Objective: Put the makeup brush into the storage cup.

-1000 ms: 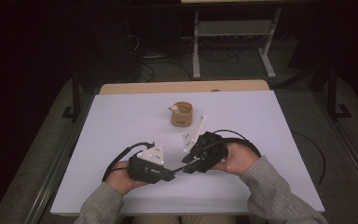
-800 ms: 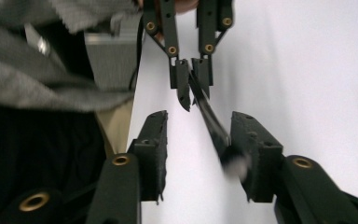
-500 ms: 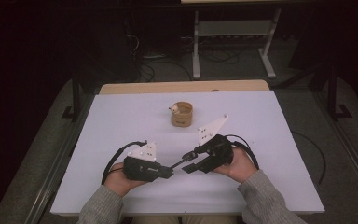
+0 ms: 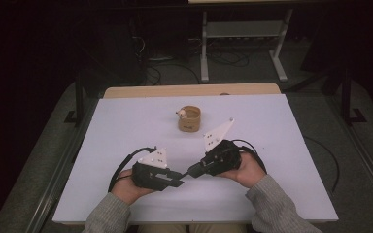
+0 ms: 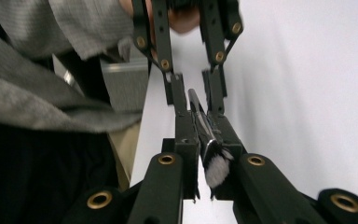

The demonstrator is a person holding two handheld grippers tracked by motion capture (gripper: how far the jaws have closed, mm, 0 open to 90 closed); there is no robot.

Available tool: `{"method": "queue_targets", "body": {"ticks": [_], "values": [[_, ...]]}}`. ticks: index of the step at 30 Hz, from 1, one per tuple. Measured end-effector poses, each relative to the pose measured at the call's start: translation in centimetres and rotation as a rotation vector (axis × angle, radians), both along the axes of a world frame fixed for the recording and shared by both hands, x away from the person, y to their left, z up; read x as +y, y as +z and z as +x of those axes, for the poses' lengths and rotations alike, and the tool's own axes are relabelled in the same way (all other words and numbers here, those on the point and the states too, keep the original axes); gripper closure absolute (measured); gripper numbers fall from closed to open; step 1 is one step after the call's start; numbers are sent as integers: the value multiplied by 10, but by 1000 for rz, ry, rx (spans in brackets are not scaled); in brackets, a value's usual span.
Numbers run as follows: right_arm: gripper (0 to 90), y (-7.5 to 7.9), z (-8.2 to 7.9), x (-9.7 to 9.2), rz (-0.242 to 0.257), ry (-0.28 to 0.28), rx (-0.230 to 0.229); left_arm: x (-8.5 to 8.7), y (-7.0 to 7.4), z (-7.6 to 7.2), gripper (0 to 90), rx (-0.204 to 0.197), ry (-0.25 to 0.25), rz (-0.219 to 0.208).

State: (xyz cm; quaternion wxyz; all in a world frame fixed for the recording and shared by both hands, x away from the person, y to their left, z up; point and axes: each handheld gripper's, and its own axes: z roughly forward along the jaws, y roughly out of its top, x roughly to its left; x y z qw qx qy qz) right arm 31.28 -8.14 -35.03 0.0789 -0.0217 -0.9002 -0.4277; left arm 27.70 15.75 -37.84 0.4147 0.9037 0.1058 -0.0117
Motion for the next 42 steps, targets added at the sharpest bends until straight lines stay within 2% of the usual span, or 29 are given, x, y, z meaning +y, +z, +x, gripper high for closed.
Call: {"method": "queue_targets", "body": {"ticks": [4,6,7,8,10,11,12,13,15,16,17,21,25,26,29,30,31,32,35,36,38,39,42], "values": [[831,6,-2,5,-59,19,-31,-5,0,-1,717,5,-18,21],[831,10,-1,8,-79,28,-54,-7,0,-1,768,-3,-38,30],[831,12,-1,9,-83,40,-57,-7,1,-2,806,-22,-38,36],[831,14,-2,10,-90,46,-50,-8,1,-3,830,-21,-31,33],[828,16,-3,11,-83,33,-63,-6,2,-2,834,-25,-22,26],[818,17,-3,10,-73,28,-71,-5,3,-1,835,-26,-12,9],[790,16,-2,8,-43,4,-62,-4,4,0,836,-22,4,-8],[699,16,-2,6,-12,-27,-40,-2,6,1,836,-34,8,-21],[679,11,0,0,69,-67,7,2,8,4,836,-33,16,-34],[677,5,0,-3,115,-88,42,2,7,3,837,-17,29,-44],[675,2,1,-4,128,-98,41,3,7,5,836,-30,26,-34],[678,-10,0,-2,160,-118,57,4,5,6,836,-23,34,-23],[766,-10,0,1,197,-122,57,3,4,7,836,-15,32,-26],[808,-9,0,1,196,-124,60,2,4,7,835,-19,31,-22],[826,-7,2,2,178,-111,75,1,3,7,815,-5,41,-26],[828,-5,1,3,149,-112,52,1,3,8,767,2,38,-29],[828,-4,2,4,133,-105,45,0,3,7,756,4,44,-36],[828,-2,2,4,106,-104,38,0,3,9,749,-6,36,-19],[829,7,4,7,53,-87,3,-4,2,8,749,18,45,-28],[829,9,5,8,39,-74,-14,-4,2,8,756,14,37,-15],[829,14,5,11,-4,-57,-20,-6,2,8,772,23,38,-21],[829,17,5,12,-11,-48,-31,-6,2,9,783,20,25,-13],[827,19,4,13,1,-45,-25,-7,3,9,827,10,26,-20]]}}
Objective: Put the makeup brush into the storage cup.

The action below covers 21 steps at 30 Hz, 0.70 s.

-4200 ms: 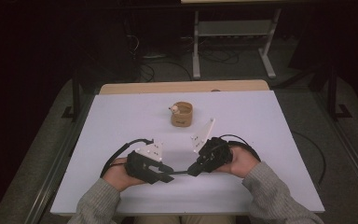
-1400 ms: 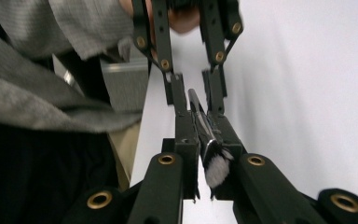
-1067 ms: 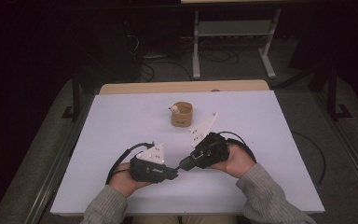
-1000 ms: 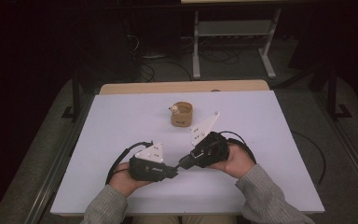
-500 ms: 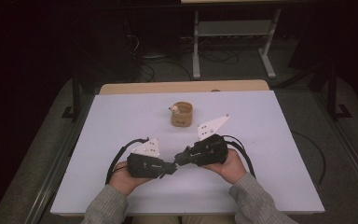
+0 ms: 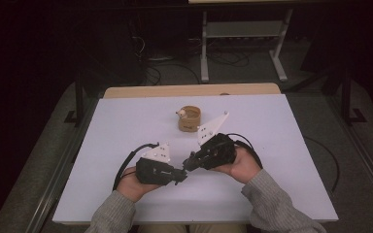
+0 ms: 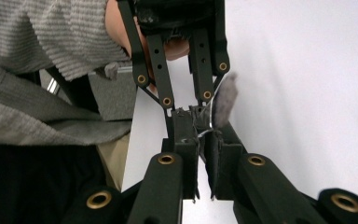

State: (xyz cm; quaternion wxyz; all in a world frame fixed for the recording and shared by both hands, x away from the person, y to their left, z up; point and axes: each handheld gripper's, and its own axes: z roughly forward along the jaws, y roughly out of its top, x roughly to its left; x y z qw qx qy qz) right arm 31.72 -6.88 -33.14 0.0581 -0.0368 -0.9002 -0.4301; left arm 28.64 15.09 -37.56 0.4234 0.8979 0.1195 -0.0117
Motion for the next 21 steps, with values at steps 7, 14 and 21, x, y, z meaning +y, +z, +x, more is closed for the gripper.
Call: {"method": "queue_targets", "body": {"ticks": [7,14,21], "values": [[740,-13,-5,-6,107,-83,-1,3,2,3,835,4,37,-28],[741,-13,-8,-10,190,-130,-17,3,2,4,835,12,48,-43],[826,-13,-5,-9,225,-118,33,0,0,3,822,0,44,-17]]}}
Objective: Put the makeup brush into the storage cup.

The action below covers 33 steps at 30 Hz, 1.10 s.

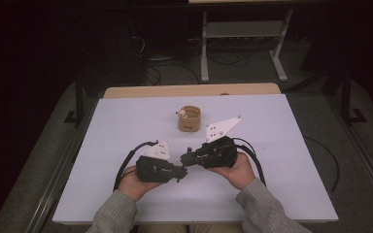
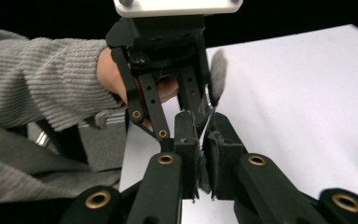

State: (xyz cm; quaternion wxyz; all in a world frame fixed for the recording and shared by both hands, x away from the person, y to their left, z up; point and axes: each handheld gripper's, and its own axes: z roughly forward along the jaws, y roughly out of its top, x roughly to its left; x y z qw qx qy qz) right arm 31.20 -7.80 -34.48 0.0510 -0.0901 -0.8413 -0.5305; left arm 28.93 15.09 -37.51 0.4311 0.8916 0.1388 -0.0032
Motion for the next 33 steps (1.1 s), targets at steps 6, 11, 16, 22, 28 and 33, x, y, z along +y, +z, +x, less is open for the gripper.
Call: {"method": "queue_targets", "body": {"ticks": [6,11,16,22,28,33], "values": [[828,5,6,-4,-101,-5,-9,7,0,-1,732,1,30,-12],[828,9,13,-11,-189,-24,-9,17,-2,-3,703,-15,53,-14],[828,11,19,-16,-235,-41,-7,30,-7,-5,679,-17,97,-1],[828,11,26,-23,-274,-57,-5,43,-11,-6,655,-25,136,6],[828,13,31,-28,-294,-68,2,53,-13,-9,617,-44,183,25],[828,14,36,-31,-304,-68,9,57,-14,-10,587,-47,222,18]]}}
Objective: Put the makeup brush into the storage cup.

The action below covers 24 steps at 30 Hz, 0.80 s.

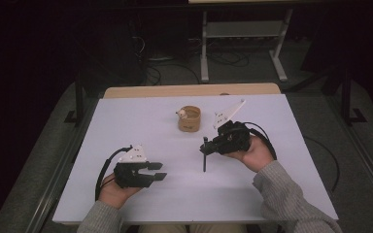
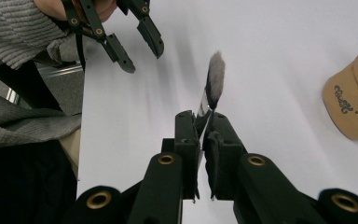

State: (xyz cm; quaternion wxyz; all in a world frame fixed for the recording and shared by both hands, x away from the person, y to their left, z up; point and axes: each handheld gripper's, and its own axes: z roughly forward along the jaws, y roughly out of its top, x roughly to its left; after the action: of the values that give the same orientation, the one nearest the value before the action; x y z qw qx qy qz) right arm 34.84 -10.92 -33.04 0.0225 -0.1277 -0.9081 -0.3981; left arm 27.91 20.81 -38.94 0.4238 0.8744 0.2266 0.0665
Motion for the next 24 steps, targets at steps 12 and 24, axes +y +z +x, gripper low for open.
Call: {"method": "queue_targets", "body": {"ticks": [12,24], "values": [[828,-1,14,1,-14,0,23,6,-1,1,565,-13,20,5],[828,2,25,2,-26,-9,49,8,-5,3,510,-5,52,8]]}}
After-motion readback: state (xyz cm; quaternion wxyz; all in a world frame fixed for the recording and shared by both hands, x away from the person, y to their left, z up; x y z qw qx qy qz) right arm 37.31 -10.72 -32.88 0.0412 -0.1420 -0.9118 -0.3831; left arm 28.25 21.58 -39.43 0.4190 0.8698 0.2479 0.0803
